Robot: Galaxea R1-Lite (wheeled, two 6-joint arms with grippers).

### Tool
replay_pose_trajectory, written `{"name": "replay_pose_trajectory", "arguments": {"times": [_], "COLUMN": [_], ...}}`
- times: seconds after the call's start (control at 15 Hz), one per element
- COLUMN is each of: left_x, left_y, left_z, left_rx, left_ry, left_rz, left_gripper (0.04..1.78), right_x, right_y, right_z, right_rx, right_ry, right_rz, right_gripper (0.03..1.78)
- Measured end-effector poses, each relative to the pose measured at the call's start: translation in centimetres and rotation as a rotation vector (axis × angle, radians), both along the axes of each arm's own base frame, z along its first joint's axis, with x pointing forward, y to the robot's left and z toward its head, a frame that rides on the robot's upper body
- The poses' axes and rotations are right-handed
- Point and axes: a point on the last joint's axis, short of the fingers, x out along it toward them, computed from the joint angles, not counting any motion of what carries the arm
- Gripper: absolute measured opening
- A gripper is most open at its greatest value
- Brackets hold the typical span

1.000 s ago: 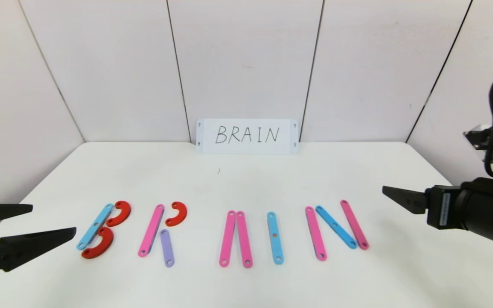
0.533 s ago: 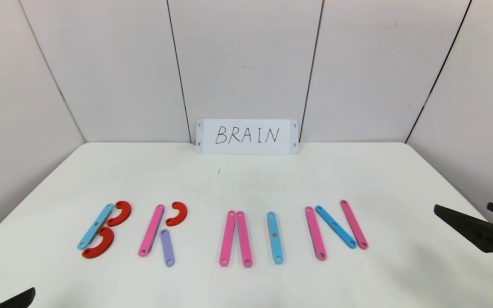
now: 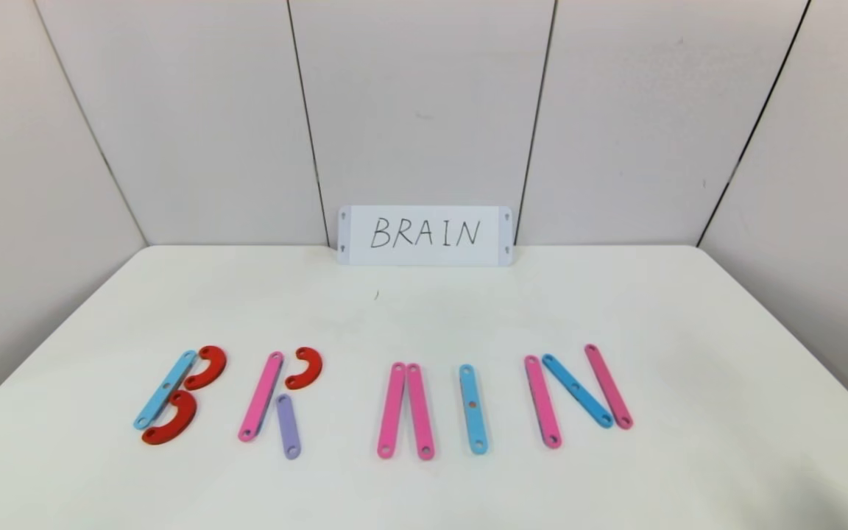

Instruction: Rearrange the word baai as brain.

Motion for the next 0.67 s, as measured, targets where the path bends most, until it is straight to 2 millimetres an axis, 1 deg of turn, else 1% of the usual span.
{"name": "replay_pose_trajectory", "arguments": {"times": [0.13,0.4,0.53,0.67], "left_x": [-0.4,-0.8,-0.9,-1.0], "left_y": [0.0,0.0,0.0,0.0], "left_z": [-0.1,0.3,0.4,0.5], "left_rx": [-0.012,-0.010,-0.009,-0.008], "left_ry": [-0.020,-0.052,-0.062,-0.067], "left_rz": [0.031,0.025,0.031,0.037], "left_gripper": [1.73,1.73,1.73,1.73], "right_x": [-1.5,-4.1,-5.0,-5.8], "right_y": [-0.3,-0.7,-0.7,-0.6], "right_z": [-0.3,-1.0,-1.9,-3.3], "right_rx": [-0.005,-0.049,-0.068,-0.094], "right_ry": [-0.024,-0.074,-0.101,-0.120], "right_rz": [-0.033,-0.100,-0.117,-0.119], "right_gripper": [1.74,1.73,1.74,1.73]}}
